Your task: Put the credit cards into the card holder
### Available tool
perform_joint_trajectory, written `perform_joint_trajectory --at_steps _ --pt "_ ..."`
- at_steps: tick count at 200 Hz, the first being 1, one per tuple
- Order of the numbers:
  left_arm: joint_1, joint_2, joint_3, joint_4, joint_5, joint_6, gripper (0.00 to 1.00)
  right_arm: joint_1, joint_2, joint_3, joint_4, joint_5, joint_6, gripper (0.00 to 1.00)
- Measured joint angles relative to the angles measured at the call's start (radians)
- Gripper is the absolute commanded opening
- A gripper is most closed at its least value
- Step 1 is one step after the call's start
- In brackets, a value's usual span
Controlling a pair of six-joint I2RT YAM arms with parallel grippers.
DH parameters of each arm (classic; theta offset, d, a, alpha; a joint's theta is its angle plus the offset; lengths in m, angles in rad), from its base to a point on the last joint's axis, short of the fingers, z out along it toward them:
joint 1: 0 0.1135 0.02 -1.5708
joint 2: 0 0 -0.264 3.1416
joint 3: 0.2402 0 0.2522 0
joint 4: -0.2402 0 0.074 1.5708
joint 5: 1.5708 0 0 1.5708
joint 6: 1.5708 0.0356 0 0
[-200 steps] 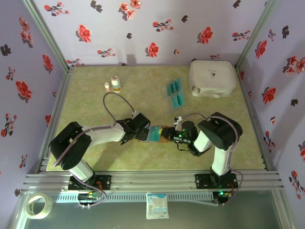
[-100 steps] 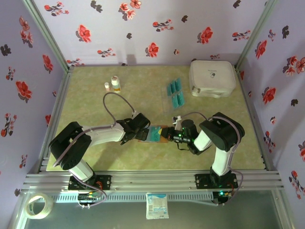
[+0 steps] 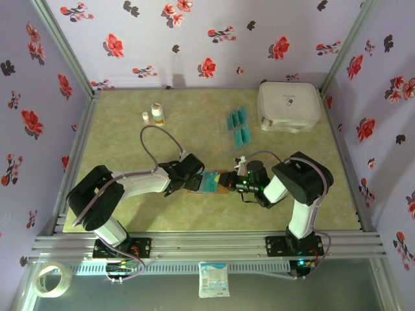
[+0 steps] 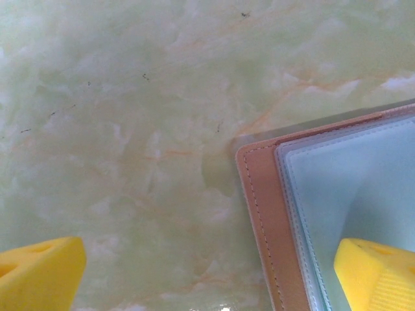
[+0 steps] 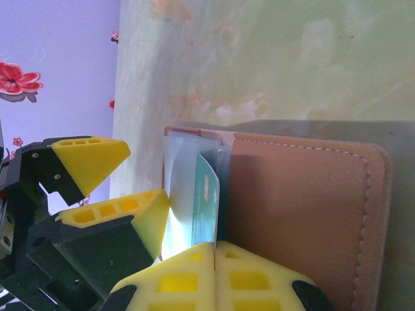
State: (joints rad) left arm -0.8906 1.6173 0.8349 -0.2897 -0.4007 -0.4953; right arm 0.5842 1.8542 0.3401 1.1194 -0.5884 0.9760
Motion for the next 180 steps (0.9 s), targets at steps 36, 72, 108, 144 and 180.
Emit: perform_joint_trajectory --at_steps 36,72,108,144,180 --pt "-0.001 0.0 0.0 -0.002 -0.005 0.0 1.0 0.0 0.005 0.005 0.0 -0.005 0.0 0.0" --pt "-0.001 0.0 0.0 -0.002 -0.011 0.0 1.0 -0.001 0.011 0.013 0.0 -0.01 0.0 0.0" --pt "-0.001 0.0 0.0 -0.002 -0.011 0.0 1.0 -0.001 0.011 0.013 0.0 -0.009 0.0 0.0" --pt "-0.001 0.0 0.0 -0.002 -0.011 0.0 1.0 -0.007 0.005 0.013 -0.01 -0.004 0.0 0.0" --pt "-0.001 0.0 0.0 -0.002 -0.011 0.0 1.0 -0.008 0.003 0.014 -0.017 -0.003 0.0 0.12"
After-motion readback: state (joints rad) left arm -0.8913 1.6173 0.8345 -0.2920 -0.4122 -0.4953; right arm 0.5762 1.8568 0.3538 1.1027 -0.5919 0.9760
